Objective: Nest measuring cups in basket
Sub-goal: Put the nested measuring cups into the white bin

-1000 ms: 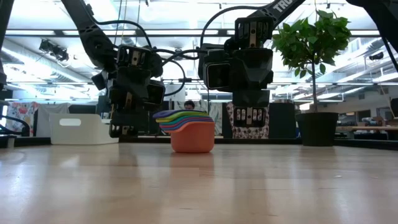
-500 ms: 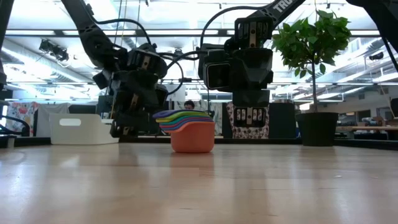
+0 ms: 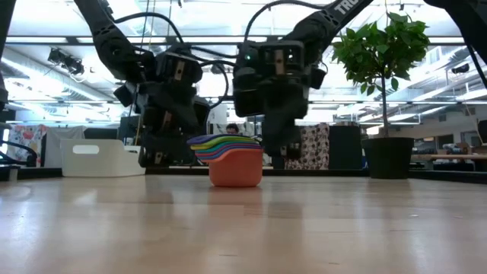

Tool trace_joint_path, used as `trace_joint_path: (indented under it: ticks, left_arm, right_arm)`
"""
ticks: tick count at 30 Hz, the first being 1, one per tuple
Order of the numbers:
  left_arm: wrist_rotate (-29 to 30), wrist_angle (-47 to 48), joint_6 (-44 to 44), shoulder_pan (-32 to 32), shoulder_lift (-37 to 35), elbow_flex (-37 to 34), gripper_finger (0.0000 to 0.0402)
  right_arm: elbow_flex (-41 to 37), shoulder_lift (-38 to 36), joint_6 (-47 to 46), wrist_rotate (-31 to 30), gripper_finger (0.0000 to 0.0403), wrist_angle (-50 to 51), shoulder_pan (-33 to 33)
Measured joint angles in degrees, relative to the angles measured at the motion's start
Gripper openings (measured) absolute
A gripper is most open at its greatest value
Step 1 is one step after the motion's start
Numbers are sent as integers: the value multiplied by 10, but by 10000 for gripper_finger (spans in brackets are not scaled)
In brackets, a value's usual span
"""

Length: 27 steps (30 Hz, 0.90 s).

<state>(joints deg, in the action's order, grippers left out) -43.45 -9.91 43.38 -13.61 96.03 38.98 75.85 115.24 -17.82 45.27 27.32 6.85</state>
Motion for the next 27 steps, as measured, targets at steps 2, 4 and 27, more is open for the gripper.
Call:
trace_joint_path:
  ticks: [2,4,27]
  left_arm:
    - [6,0,8,0,0,0,199]
    - [8,0,10,0,0,0,199]
    - [27,-46,33,27,9,0,199]
  right_arm:
    - [0,0,-30,-17,119,-22,-2]
    - [0,0,-47,-38,119,-32,-6]
    - [0,0,-64,-110,119,-103,-18]
